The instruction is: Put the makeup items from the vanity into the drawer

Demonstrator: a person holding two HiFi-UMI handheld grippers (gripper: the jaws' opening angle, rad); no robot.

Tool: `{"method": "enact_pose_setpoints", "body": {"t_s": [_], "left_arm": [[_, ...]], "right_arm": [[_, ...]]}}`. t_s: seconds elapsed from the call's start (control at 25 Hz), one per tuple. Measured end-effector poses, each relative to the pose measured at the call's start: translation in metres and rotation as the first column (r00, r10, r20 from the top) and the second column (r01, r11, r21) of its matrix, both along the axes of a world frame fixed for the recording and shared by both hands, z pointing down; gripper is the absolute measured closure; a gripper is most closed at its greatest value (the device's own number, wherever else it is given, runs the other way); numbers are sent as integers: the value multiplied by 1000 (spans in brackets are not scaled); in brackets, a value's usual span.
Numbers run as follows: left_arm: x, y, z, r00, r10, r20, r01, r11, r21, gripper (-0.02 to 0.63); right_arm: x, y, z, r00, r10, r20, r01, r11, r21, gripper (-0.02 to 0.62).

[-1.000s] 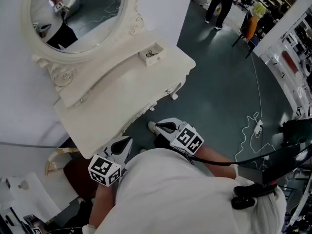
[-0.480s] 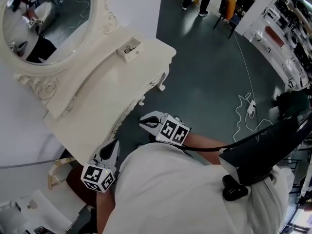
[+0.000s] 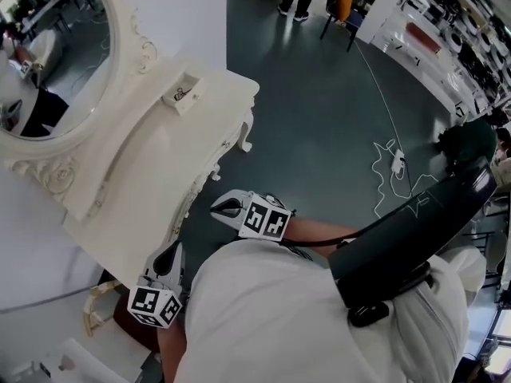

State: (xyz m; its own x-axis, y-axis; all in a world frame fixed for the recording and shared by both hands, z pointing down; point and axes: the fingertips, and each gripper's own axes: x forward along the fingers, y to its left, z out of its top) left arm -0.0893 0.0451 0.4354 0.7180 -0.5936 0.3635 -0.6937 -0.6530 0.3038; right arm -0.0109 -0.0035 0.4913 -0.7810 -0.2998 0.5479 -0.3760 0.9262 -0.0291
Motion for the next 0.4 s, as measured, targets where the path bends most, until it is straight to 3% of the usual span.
{"method": "enact_pose_setpoints", "body": {"t_s": [0.4], "left_arm": [[9, -3, -4, 1000, 7, 9, -7, 1000, -1, 607]], "right_arm": [[9, -4, -1, 1000, 6, -1, -6, 1000, -2, 595]]}}
